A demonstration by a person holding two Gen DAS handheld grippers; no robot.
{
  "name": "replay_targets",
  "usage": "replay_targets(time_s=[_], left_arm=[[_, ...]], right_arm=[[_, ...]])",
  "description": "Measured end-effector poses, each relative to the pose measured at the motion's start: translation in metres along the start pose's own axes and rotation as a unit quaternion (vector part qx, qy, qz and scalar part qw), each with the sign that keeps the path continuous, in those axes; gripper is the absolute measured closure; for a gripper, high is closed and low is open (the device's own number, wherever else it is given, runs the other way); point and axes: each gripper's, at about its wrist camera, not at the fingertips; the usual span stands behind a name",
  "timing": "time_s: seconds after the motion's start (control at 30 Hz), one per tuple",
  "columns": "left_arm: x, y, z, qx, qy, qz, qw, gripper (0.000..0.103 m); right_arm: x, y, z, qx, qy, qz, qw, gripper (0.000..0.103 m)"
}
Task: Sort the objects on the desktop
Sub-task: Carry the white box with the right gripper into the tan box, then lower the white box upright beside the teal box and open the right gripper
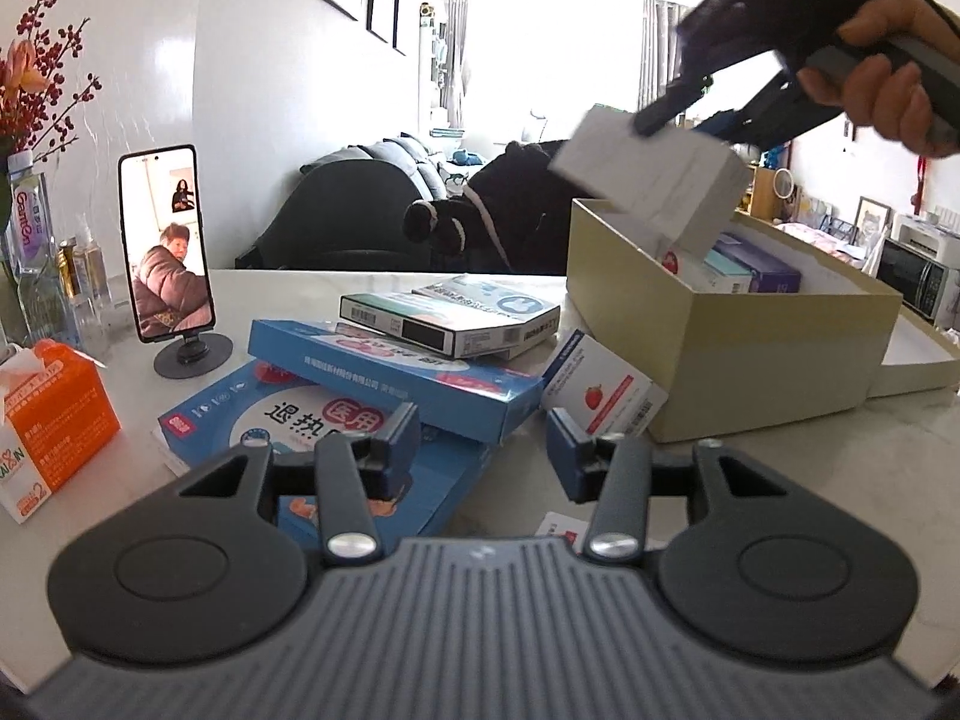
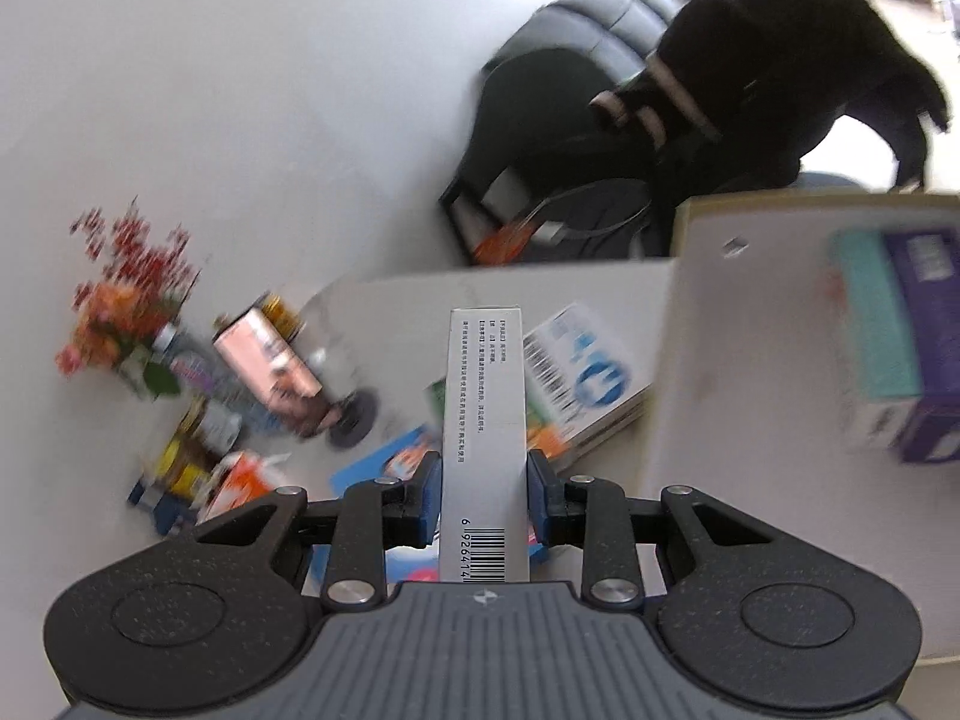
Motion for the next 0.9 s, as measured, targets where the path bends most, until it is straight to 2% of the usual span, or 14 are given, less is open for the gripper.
replay_targets(time_s=[0.2, 0.33, 0.63, 0.9], left_arm=[[0.000, -0.003, 0.006, -0.003, -0.002, -0.002, 1.0000, 0.056], [0.001, -0.004, 0.008, -0.004, -0.006, 0.001, 1.0000, 0.056], [0.004, -0.006, 0.012, -0.011, -0.021, 0.008, 0.9997, 0.055], [0.005, -0.006, 0.020, -0.019, -0.034, 0.012, 0.9992, 0.055]], right_arm=[[0.044, -0.011, -0.015, 0.024, 0.056, 0.024, 0.998, 0.072], [0.065, -0.011, -0.001, 0.017, 0.104, 0.020, 0.994, 0.072], [0.097, -0.011, 0.060, -0.022, 0.198, -0.024, 0.980, 0.072], [0.110, -0.005, 0.110, -0.049, 0.244, -0.058, 0.967, 0.072]])
Point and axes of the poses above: each gripper's, at about its wrist camera, not at the fingertips, and z roughly the way its jaws point, x to its right, y to its underside, and after that the axes turned 10 degrees about -z, right-handed
